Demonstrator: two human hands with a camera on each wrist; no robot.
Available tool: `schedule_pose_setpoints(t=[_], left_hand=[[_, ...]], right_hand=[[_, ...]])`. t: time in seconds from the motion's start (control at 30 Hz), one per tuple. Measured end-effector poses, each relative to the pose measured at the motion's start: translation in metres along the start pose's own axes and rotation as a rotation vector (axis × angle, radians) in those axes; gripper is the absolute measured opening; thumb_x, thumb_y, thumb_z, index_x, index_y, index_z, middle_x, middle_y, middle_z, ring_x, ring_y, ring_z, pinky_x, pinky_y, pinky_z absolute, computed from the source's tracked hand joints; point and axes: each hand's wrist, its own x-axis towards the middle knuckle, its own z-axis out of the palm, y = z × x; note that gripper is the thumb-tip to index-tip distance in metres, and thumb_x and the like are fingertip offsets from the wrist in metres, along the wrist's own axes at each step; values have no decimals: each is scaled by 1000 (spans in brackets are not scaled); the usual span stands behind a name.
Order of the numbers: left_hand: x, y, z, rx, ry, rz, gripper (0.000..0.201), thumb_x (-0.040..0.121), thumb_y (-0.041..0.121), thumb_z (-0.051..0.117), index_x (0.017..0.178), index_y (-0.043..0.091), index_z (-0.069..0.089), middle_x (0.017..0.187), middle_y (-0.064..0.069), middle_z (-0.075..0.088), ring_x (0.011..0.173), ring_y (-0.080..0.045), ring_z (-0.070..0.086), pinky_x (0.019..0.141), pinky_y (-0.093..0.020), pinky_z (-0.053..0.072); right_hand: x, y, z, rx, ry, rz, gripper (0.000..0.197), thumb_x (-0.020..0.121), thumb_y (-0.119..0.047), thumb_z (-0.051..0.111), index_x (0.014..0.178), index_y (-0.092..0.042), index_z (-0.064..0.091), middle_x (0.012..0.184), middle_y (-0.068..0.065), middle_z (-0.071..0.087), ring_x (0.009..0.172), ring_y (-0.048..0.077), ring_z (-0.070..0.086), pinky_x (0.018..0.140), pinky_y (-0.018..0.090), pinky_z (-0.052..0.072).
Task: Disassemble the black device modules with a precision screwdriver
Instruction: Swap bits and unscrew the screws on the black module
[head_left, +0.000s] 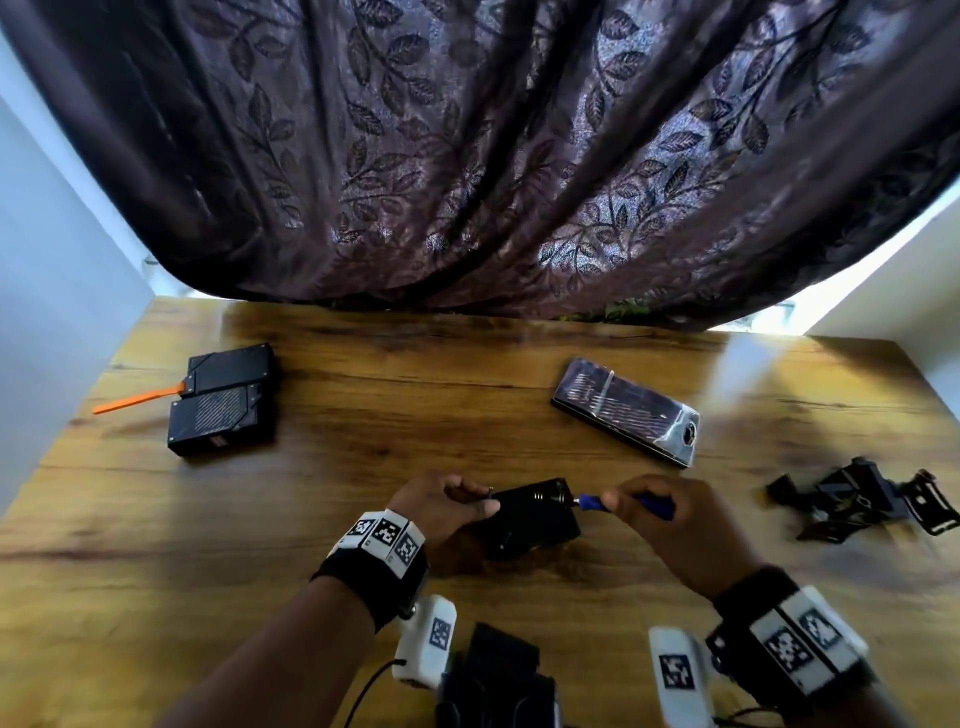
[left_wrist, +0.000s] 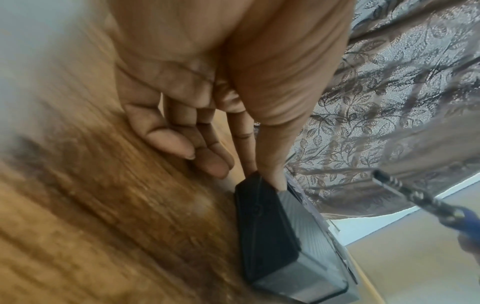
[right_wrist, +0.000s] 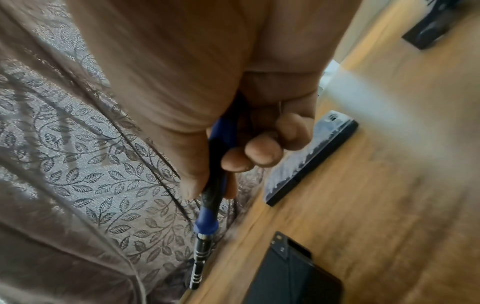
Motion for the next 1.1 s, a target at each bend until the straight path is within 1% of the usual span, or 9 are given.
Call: schedule_pose_setpoints(t=[0.13,0.17,0.3,0.4,0.57,0.7,0.87,1.0,1.1], left_hand=[[-2,3,-1,-23,-4,-16,17,88,34,79,102,26,73,94,17,67,88,2,61,61,-3,40],[-3,4,0,-17,-1,-11,19,89,32,78,105,23,73,93,17,66,84,5,60,59,-1,40],[-7,7,0,13,13,-18,22,89,37,77,109,27,74,95,19,67,86,7,59,62,-2,40],[-7,3,2,-64,43,-10,13,87,31,81,97,27,75,87,13,74,81,3,67,75,-14,48],[-12,2,5,-208,46,25,7,86,19,81,91,17,77,81,7,77,76,-2,71,71,-18,51],[-11,-1,3,-172,40,13,9,87,24,81,88,20,74,76,9,76,72,0,69,69,-17,50],[-12,4,8,-267,50,-15,11,89,7,77,85,16,73,72,6,74,63,2,67,61,-14,50],[-3,10,12,-253,45,-64,17,89,5,74,87,22,75,70,9,72,62,3,65,62,-14,49],[1,12,13,-186,69,-92,14,92,12,73,84,24,74,67,12,69,62,3,62,64,-14,46]], right_hand=[[-6,17,8,251,1,34,9,92,-25,73,94,-33,76,66,-6,66,57,9,55,58,29,45],[-3,17,14,338,-27,59,5,93,-31,73,97,-30,76,63,-5,60,57,13,51,58,34,43],[26,3,42,347,-169,114,51,75,-81,61,83,-31,62,64,-6,51,59,20,48,61,42,41],[47,-24,60,80,-316,29,28,85,-51,74,90,-30,56,81,-9,64,71,10,60,68,26,46],[68,-35,95,-62,-416,17,24,89,-20,74,90,-33,54,93,-11,72,85,-3,68,89,31,56],[67,-36,100,-50,-376,-5,24,91,-19,72,87,-34,54,86,-14,73,77,-6,67,78,22,54],[66,-34,98,148,-303,34,24,85,-25,77,82,-43,61,92,-6,76,87,12,73,88,42,58],[60,-28,86,216,-223,43,43,86,-20,78,71,-53,56,92,-5,76,92,16,72,90,43,56],[51,-16,75,240,-182,86,38,86,-21,79,75,-49,56,94,-6,77,94,14,72,91,44,56]])
